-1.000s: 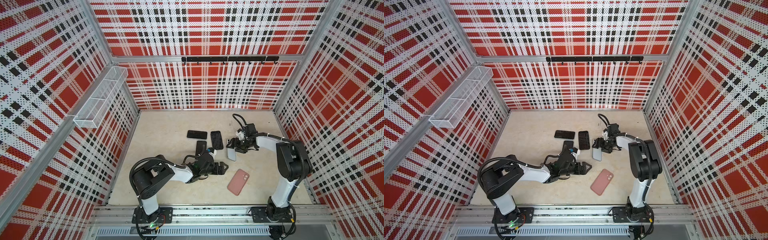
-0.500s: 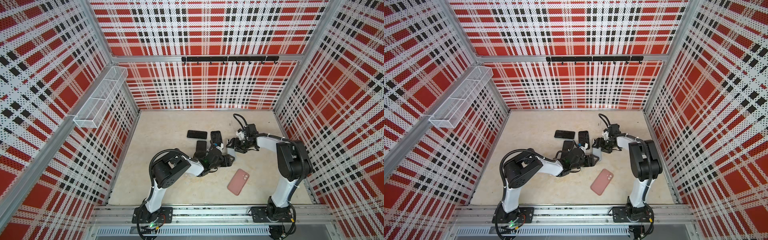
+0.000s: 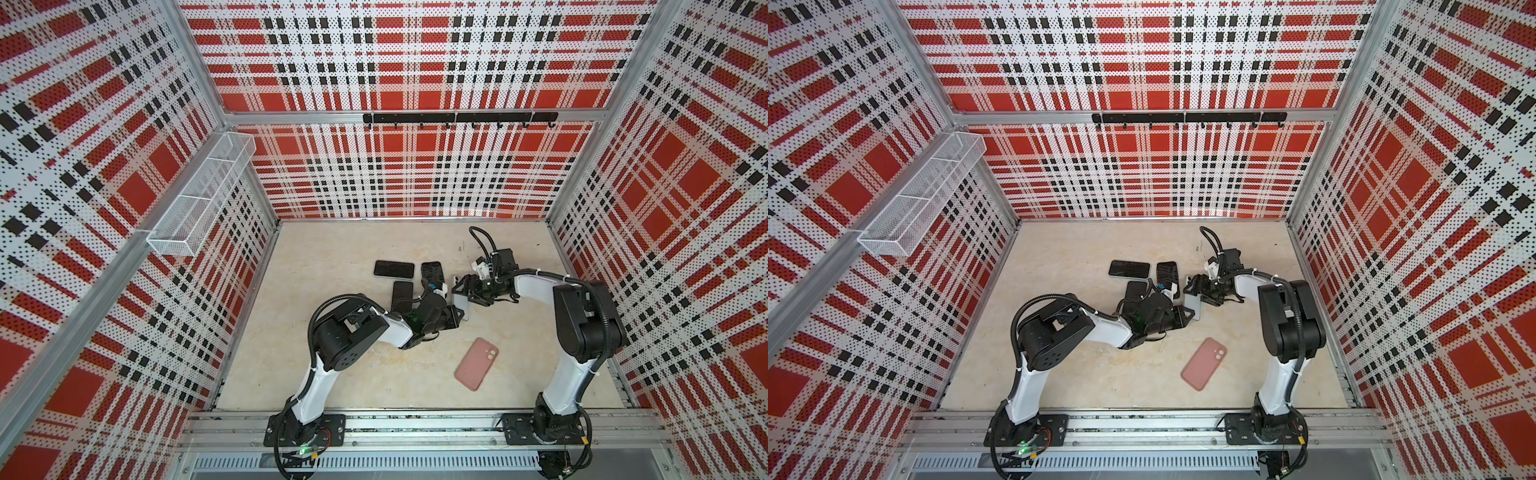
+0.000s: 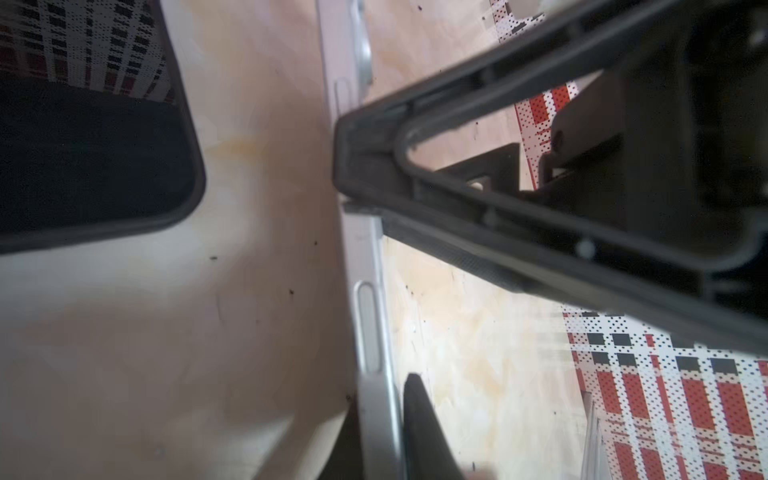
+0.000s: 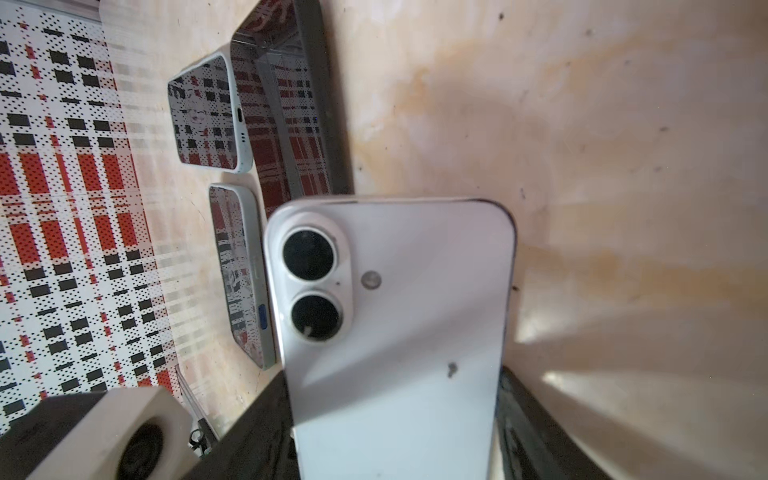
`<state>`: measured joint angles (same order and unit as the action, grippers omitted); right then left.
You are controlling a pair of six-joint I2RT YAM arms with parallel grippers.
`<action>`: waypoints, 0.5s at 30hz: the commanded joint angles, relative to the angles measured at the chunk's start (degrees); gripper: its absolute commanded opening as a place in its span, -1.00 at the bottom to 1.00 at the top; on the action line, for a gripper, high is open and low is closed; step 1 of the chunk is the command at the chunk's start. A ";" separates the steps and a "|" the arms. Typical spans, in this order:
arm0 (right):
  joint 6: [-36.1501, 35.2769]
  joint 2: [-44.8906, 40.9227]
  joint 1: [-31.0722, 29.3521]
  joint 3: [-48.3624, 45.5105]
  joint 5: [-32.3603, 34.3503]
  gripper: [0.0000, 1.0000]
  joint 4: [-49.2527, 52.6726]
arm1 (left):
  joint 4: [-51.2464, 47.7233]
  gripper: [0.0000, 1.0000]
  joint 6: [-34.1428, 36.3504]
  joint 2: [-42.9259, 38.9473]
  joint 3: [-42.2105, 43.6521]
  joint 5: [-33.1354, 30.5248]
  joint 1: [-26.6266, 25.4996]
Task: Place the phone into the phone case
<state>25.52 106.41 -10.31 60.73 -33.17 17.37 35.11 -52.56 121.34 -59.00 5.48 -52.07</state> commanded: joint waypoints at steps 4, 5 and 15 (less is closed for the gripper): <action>-0.30 -3.75 -0.18 -2.40 2.45 0.45 3.76 | -4.21 -0.96 7.47 -3.86 -0.20 -2.09 0.73; -0.37 -5.58 0.17 -2.20 2.96 0.50 4.26 | -5.72 -0.99 9.34 -5.33 -0.23 -2.06 0.75; -0.93 -27.26 5.92 5.97 4.56 0.68 16.38 | -29.94 -1.00 40.47 -27.36 -0.77 -12.59 0.31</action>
<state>26.11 84.38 -5.65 62.94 -30.02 29.15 11.38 -26.79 101.60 -58.87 0.05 -51.68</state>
